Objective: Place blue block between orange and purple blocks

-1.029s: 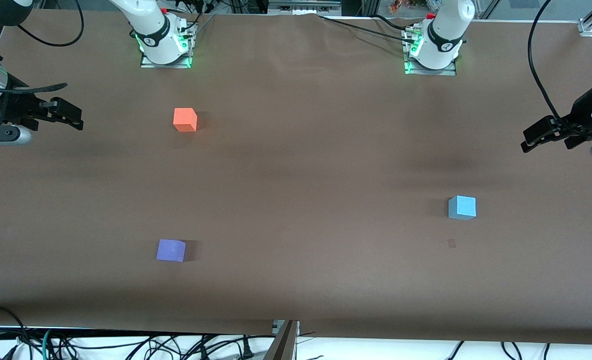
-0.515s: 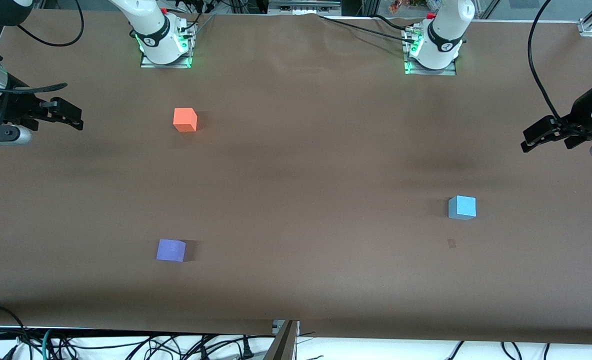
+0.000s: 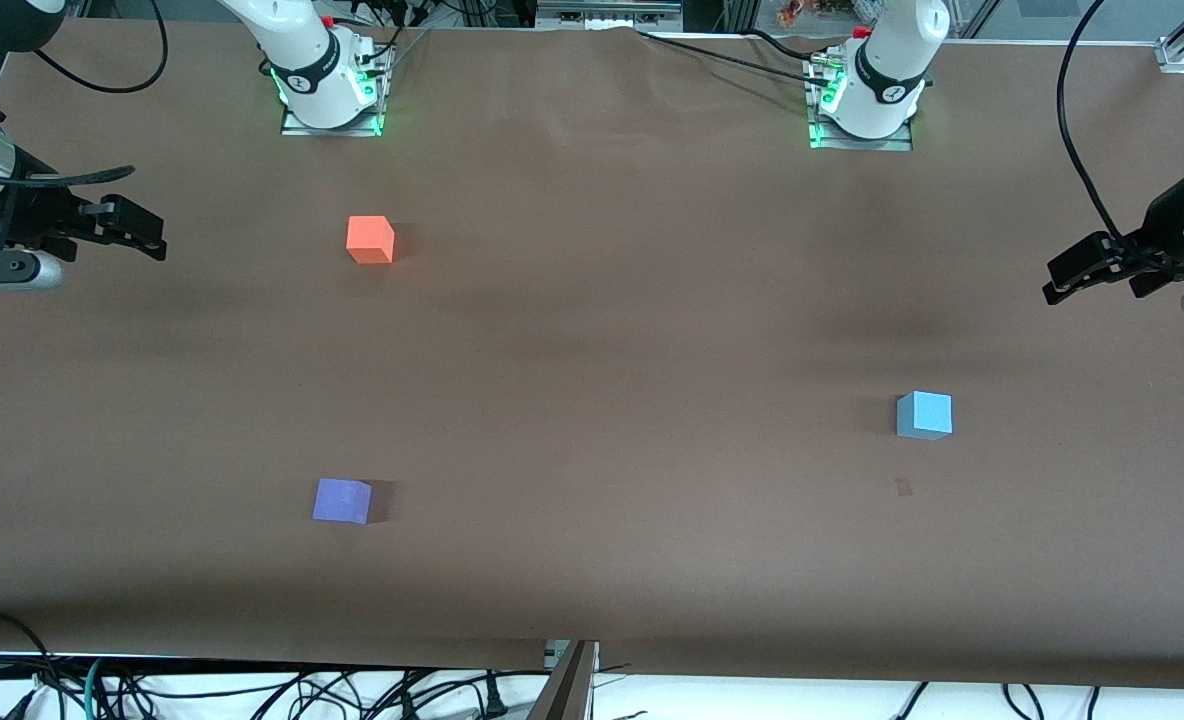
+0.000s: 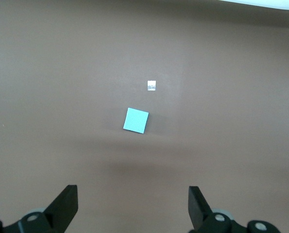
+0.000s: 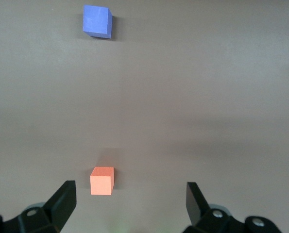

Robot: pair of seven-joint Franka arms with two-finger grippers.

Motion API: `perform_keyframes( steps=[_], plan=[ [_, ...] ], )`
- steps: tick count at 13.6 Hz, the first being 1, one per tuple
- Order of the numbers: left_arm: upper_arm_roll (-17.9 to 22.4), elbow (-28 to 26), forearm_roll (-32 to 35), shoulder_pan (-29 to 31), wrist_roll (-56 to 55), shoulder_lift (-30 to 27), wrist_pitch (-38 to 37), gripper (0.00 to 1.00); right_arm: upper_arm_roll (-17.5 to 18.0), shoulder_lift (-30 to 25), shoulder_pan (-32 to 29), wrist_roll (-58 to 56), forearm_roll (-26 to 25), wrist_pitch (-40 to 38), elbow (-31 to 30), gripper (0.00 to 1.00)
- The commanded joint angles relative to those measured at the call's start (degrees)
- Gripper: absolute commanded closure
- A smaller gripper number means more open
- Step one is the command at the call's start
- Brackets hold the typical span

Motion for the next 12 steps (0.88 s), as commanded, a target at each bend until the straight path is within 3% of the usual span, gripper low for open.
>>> perform_keyframes(
  steps=[1, 12],
  plan=[
    [-0.05, 1.18, -0.35, -0.05, -0.04, 0.5, -1.04, 0.0, 0.07, -0.18, -0.2, 0.09, 1.08, 0.28, 0.06, 0.0],
    [-0.05, 1.18, -0.35, 0.3, 0.48, 0.76, -0.78, 0.0, 0.07, -0.18, -0.2, 0.0, 1.08, 0.28, 0.33, 0.0]
  ],
)
